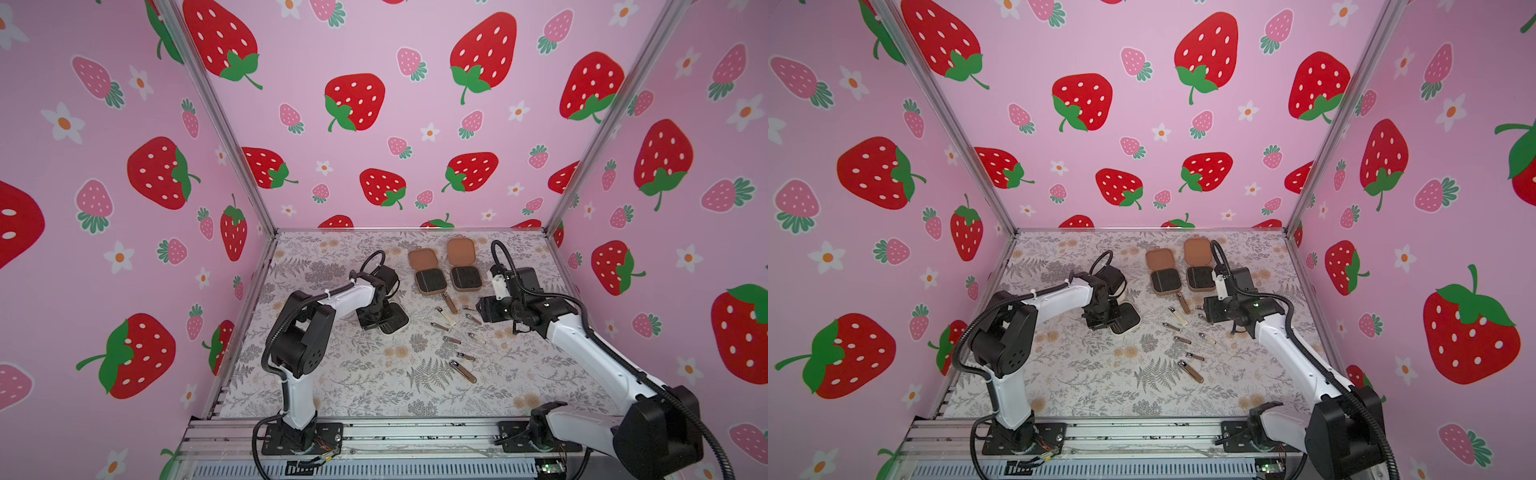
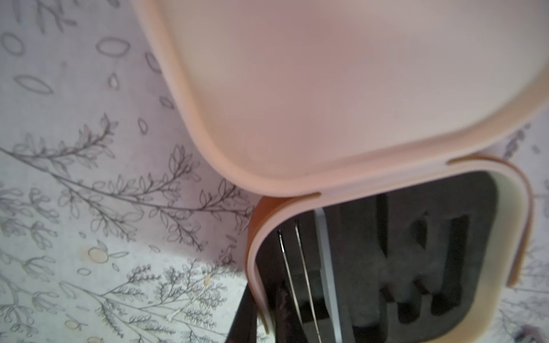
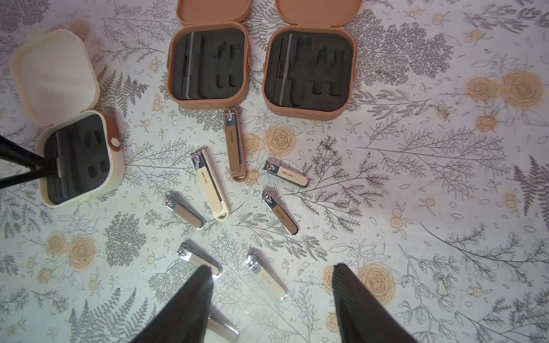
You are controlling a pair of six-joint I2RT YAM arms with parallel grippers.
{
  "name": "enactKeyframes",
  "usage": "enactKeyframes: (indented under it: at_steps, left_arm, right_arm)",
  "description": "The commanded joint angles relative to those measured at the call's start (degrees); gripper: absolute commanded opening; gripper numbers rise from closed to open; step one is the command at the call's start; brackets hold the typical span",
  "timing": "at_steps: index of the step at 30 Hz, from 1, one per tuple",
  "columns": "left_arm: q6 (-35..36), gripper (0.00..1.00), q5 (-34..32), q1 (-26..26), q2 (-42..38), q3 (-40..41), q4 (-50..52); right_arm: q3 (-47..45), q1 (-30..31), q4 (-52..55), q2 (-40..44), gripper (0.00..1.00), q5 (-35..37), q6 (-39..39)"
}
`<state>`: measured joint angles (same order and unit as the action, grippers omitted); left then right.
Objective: Organize nail clipper sets
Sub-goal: Move the storage box to the center of the board, then pick up the nail clipper from the center of the board.
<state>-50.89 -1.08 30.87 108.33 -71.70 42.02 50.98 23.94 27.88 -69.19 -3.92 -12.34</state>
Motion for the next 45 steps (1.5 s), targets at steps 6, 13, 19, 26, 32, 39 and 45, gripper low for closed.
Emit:
enactKeyframes:
  at_steps: [6, 13, 19, 26, 32, 39, 45]
  left_arm:
    - [-7.9, 0.0, -2.6, 4.5, -4.3, 9.2, 2.4]
    - [-8.4, 0.26, -3.2, 5.4, -6.2, 10.0, 3.0]
    - [-6.8, 0.41, -4.4, 5.5, -7.3, 6.6, 5.9]
    - [-4.8, 0.47, -5.0, 5.5, -10.9, 4.2, 7.1]
    - [-1.6, 0.5, -4.9, 5.4, -12.3, 2.0, 6.9]
    - [0.8, 0.45, -3.1, 5.4, -13.8, 1.0, 4.6]
    - [1.4, 0.45, -3.2, 5.3, -15.4, 0.7, 4.5]
  right_arm:
    - [-2.4, 4.5, 0.6, -0.1, 0.67, -1.6, -1.4]
    - [0.6, 8.7, 0.6, -8.8, 0.66, 2.8, 0.0]
    - [6.5, 11.4, -0.5, -19.1, 0.61, 6.2, 2.7]
    - [13.6, 12.3, 0.9, -28.1, 0.59, 5.1, 4.5]
    - [17.5, 12.9, 2.5, -33.1, 0.55, 3.2, 5.2]
    - [20.4, 13.3, 4.2, -37.4, 0.48, 2.5, 5.2]
    - [21.3, 13.6, 4.7, -39.4, 0.45, 2.1, 5.4]
